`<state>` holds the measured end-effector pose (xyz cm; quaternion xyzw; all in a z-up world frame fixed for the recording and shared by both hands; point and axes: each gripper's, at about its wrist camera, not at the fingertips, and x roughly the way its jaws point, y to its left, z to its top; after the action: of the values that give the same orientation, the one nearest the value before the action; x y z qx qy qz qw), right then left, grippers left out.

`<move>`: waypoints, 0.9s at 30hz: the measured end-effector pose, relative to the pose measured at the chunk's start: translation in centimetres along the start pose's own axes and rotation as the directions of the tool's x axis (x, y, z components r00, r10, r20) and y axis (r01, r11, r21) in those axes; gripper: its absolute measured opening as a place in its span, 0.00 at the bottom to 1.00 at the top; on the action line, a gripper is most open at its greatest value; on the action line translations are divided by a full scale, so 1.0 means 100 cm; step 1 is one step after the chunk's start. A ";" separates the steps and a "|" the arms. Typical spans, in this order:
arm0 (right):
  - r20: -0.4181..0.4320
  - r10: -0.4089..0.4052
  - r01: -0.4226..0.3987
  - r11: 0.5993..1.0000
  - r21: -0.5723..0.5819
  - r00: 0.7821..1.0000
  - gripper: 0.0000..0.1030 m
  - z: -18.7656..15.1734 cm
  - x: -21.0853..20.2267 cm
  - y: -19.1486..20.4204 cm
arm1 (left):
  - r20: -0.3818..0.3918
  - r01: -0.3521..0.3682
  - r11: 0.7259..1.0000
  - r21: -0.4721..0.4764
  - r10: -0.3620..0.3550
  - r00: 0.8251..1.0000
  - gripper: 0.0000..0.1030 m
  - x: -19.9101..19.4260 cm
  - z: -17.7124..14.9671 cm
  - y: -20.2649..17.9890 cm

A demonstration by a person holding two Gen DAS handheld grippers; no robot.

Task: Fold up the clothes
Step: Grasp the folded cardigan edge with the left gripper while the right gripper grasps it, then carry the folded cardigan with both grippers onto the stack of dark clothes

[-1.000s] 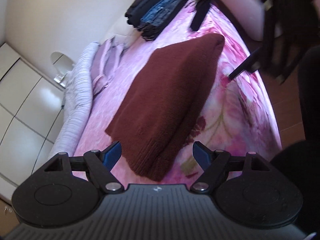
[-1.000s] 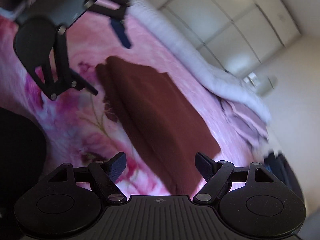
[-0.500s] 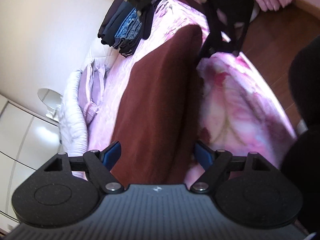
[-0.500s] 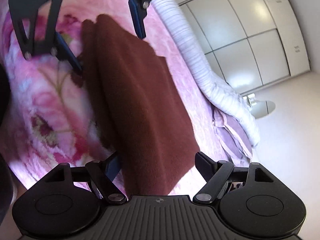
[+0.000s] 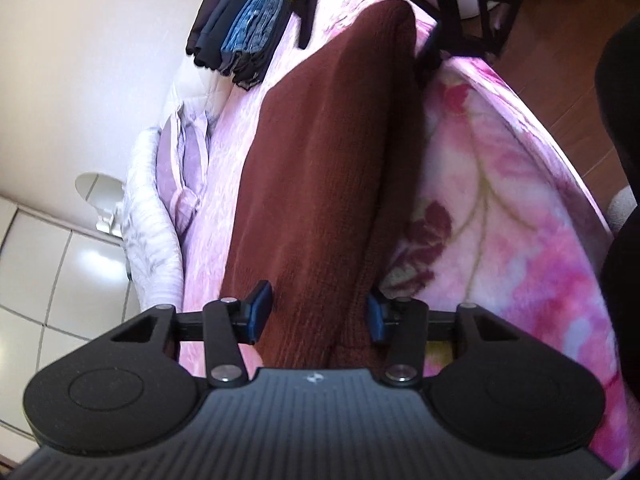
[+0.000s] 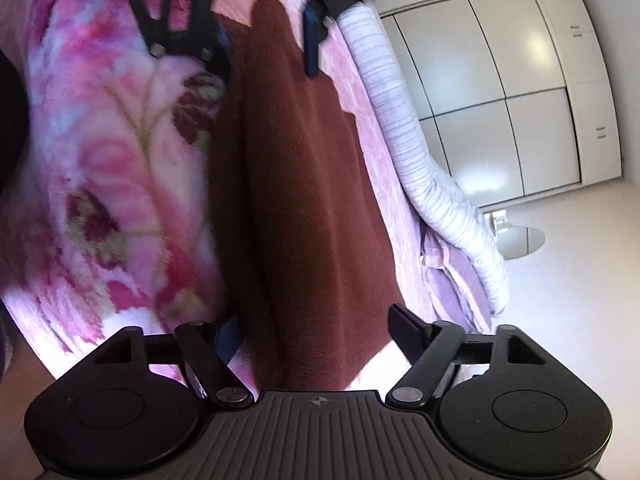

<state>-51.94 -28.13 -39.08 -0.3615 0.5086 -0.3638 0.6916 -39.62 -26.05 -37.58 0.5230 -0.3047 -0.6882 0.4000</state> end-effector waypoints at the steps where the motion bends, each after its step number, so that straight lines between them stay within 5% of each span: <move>1: -0.016 0.012 -0.012 1.000 -0.027 1.000 0.49 0.001 0.002 0.001 | -0.002 0.005 1.000 -0.010 -0.005 1.000 0.42 0.001 -0.001 0.001; 6: -0.047 0.055 -0.056 0.998 -0.036 0.997 0.30 0.002 0.007 0.000 | -0.016 0.038 0.999 0.002 -0.038 0.999 0.27 0.001 0.001 0.003; 8: -0.040 0.066 -0.066 0.998 0.000 0.997 0.28 0.002 0.006 -0.008 | -0.015 0.043 0.999 0.018 -0.043 0.999 0.20 -0.004 0.000 0.006; 16: 0.124 0.079 -0.095 0.987 0.126 0.989 0.26 0.006 -0.006 -0.072 | 0.040 0.183 0.981 -0.069 -0.180 0.983 0.19 -0.013 -0.007 0.064; 21: 0.142 0.186 -0.209 0.964 0.164 0.972 0.26 0.011 -0.010 -0.114 | 0.035 0.297 0.952 -0.080 -0.295 0.955 0.19 -0.008 -0.001 0.102; 27: 0.117 0.343 -0.360 0.912 0.197 0.932 0.24 0.025 -0.031 -0.174 | 0.021 0.449 0.877 -0.171 -0.452 0.892 0.18 -0.009 0.024 0.183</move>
<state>-52.54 -33.38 -22.05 -0.2014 0.4950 -0.2714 0.8005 -37.54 -34.33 -21.23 0.5499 -0.1107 -0.7807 0.2754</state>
